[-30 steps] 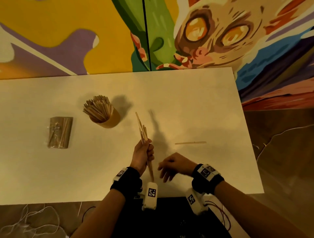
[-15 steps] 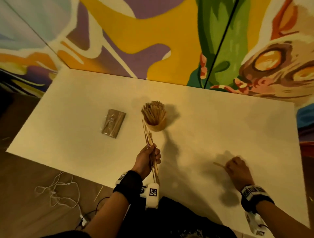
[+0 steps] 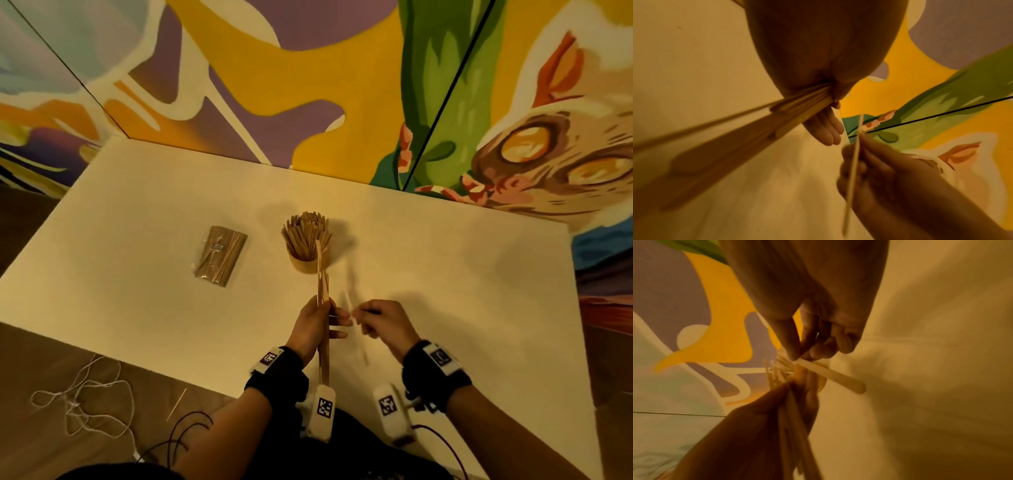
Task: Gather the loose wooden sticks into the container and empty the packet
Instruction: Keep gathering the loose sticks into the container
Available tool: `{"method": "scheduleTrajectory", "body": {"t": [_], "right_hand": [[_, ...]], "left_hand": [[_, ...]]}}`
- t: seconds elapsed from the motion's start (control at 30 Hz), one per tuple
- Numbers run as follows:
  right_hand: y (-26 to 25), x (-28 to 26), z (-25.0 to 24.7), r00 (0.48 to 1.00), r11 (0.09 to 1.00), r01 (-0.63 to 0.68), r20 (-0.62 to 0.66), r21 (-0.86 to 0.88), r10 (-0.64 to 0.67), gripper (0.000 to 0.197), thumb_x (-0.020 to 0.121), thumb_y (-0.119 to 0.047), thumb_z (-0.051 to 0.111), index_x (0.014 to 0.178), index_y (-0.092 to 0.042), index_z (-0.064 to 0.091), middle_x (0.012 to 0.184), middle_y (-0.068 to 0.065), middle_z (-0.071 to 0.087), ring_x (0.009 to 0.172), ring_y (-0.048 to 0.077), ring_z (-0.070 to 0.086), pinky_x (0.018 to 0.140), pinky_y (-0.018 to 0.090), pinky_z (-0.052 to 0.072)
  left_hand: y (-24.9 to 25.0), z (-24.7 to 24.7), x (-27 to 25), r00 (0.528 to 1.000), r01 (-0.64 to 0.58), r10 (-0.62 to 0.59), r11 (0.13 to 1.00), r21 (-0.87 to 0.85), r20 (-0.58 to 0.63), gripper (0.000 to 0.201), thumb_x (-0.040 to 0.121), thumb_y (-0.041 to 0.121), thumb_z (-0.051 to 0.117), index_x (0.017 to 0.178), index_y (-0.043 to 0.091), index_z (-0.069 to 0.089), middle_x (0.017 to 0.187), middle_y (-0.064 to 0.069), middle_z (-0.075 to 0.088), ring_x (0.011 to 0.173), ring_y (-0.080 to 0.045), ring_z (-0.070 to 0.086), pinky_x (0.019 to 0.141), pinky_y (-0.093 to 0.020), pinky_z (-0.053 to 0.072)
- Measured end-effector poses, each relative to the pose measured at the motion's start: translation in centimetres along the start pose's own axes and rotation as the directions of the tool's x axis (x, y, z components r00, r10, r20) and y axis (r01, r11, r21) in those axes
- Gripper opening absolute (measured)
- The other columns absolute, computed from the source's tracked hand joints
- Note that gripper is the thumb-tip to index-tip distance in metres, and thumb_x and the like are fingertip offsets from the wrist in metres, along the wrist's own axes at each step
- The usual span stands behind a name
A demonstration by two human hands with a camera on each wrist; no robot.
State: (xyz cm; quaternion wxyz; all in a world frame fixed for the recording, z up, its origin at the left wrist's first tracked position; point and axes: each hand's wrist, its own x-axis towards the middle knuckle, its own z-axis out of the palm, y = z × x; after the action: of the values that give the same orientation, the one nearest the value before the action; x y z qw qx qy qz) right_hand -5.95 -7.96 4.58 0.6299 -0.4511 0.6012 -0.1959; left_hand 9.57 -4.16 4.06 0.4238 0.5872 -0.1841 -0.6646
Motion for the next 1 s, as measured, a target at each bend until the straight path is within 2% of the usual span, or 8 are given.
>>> {"method": "scheduleTrajectory", "body": {"t": [0.2,0.37,0.53,0.63,0.73,0.87,0.93,1.0], "right_hand": [[-1.4,-0.2,2.6,0.997,0.997,0.061,-0.044,-0.056,-0.064,0.008,0.084,-0.001,0.067,0.077,-0.002,0.071,0.066,0.013,0.07,0.048,0.016,0.063,0.046,0.015,0.043],[-1.3,-0.6,3.4,0.993,0.991,0.091,-0.06,-0.094,-0.097,0.01,0.085,-0.005,0.067,0.077,-0.007,0.073,0.06,0.003,0.07,0.05,0.013,0.066,0.047,0.018,0.046],[-1.7,-0.2,1.3,0.992,0.975,0.111,0.086,-0.191,-0.096,0.014,0.087,-0.002,0.061,0.083,-0.003,0.075,0.07,0.012,0.073,0.055,0.018,0.069,0.05,0.023,0.047],[-2.4,0.9,-2.2,0.982,0.99,0.132,-0.132,-0.05,-0.137,0.018,0.088,0.002,0.056,0.086,-0.007,0.071,0.073,0.011,0.073,0.057,0.023,0.067,0.052,0.028,0.042],[-3.1,2.3,-5.6,0.935,0.985,0.136,-0.344,0.107,-0.092,0.012,0.093,-0.016,0.057,0.096,-0.012,0.068,0.089,0.008,0.071,0.075,0.022,0.065,0.062,0.03,0.044],[-2.9,2.8,-5.8,0.988,0.991,-0.128,-0.079,0.035,0.13,0.035,0.096,-0.038,0.052,0.095,-0.008,0.071,0.09,0.01,0.074,0.077,0.024,0.066,0.066,0.031,0.044],[-2.3,1.9,-4.9,0.983,0.978,-0.173,0.045,-0.115,0.179,0.039,0.097,-0.036,0.052,0.092,-0.003,0.072,0.09,0.017,0.075,0.071,0.024,0.068,0.064,0.029,0.044],[-1.3,1.2,-4.8,0.985,0.976,-0.163,0.041,-0.143,0.17,0.035,0.096,-0.031,0.055,0.092,0.0,0.072,0.09,0.02,0.074,0.069,0.023,0.068,0.065,0.029,0.047]], "left_hand": [[-0.1,0.5,0.1,0.989,-0.064,0.088,0.98,0.19,-0.12,0.02,0.103,0.019,0.036,0.097,0.003,0.047,0.088,-0.017,0.062,0.067,-0.027,0.069,0.059,-0.038,0.057],[0.2,1.0,-0.4,0.994,-0.069,0.092,0.95,0.304,-0.063,0.025,0.102,0.021,0.039,0.098,-0.001,0.05,0.079,-0.015,0.062,0.058,-0.02,0.061,0.053,-0.035,0.055],[0.8,0.7,-0.7,1.0,-0.018,0.011,0.871,0.491,0.017,0.029,0.102,0.026,0.035,0.092,0.006,0.054,0.071,-0.007,0.057,0.046,-0.013,0.049,0.041,-0.025,0.038],[1.2,-0.2,-0.5,0.984,0.045,-0.131,0.84,0.541,0.12,0.027,0.1,0.032,0.038,0.09,0.014,0.055,0.069,-0.001,0.049,0.048,-0.011,0.037,0.042,-0.023,0.031],[1.0,-0.6,-1.1,0.939,0.038,-0.244,0.774,0.632,0.242,0.026,0.1,0.035,0.04,0.089,0.017,0.054,0.067,0.001,0.046,0.047,-0.01,0.03,0.043,-0.025,0.024],[0.9,0.1,-1.6,0.876,-0.001,-0.344,0.698,0.716,0.337,0.024,0.099,0.036,0.04,0.088,0.02,0.054,0.068,0.002,0.047,0.047,-0.01,0.03,0.044,-0.025,0.024],[1.1,0.4,-1.5,0.863,-0.025,-0.359,0.674,0.738,0.356,0.023,0.099,0.036,0.04,0.089,0.021,0.054,0.07,0.002,0.048,0.048,-0.009,0.032,0.043,-0.024,0.026],[1.2,0.5,-1.5,0.86,-0.039,-0.362,0.656,0.754,0.359,0.023,0.099,0.035,0.04,0.09,0.02,0.054,0.071,0.002,0.049,0.048,-0.009,0.033,0.042,-0.022,0.027]]}}
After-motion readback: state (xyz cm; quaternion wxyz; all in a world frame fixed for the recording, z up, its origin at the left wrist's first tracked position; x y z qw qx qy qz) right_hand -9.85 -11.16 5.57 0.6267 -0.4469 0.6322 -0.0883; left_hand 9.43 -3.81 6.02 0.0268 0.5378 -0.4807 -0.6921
